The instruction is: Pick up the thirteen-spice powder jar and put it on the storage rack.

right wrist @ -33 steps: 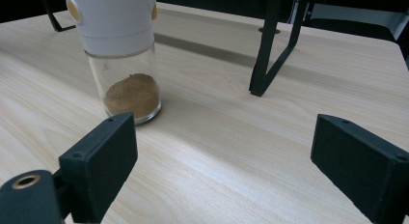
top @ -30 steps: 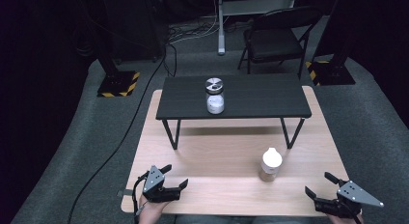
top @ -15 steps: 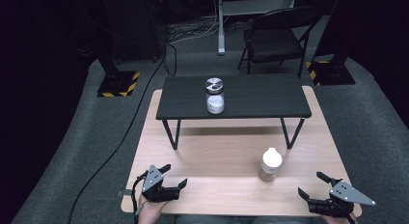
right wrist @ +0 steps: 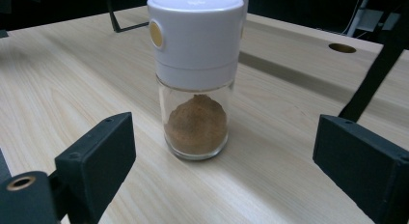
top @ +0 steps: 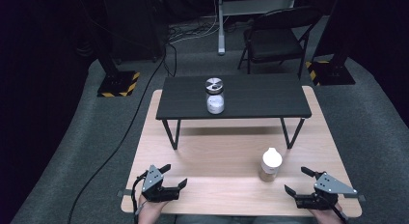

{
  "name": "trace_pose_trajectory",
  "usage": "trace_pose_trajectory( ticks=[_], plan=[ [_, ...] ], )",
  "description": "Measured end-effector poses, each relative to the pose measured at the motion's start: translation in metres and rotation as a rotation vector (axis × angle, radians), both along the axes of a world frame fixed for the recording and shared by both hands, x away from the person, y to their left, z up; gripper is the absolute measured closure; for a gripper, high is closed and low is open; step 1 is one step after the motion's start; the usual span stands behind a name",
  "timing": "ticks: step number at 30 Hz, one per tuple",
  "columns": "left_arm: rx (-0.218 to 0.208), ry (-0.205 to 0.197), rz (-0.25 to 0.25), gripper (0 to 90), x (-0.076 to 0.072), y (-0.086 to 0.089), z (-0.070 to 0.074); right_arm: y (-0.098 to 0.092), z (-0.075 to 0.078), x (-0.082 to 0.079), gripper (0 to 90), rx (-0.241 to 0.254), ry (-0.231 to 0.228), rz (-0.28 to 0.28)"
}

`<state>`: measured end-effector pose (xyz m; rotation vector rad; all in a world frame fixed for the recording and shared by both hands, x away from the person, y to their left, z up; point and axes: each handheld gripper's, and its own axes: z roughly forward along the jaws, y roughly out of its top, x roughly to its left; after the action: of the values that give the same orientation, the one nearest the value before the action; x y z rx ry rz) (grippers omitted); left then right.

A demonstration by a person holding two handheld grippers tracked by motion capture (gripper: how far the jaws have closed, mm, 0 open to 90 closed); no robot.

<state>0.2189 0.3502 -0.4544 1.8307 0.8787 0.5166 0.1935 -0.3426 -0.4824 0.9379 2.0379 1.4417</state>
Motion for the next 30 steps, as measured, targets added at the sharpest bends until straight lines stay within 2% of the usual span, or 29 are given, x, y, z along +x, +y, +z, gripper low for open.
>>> trace_pose_trajectory(
  ticks=[12,30],
  plan=[
    [-0.003,0.001,0.001,12.5,0.0,0.001,0.0,0.013,-0.001,0.02,6.4,-0.005,0.004,0.047],
    [0.0,0.0,-0.007,12.5,0.0,0.0,0.0,0.034,-0.002,0.045,6.6,-0.004,0.008,0.08]
  ],
)
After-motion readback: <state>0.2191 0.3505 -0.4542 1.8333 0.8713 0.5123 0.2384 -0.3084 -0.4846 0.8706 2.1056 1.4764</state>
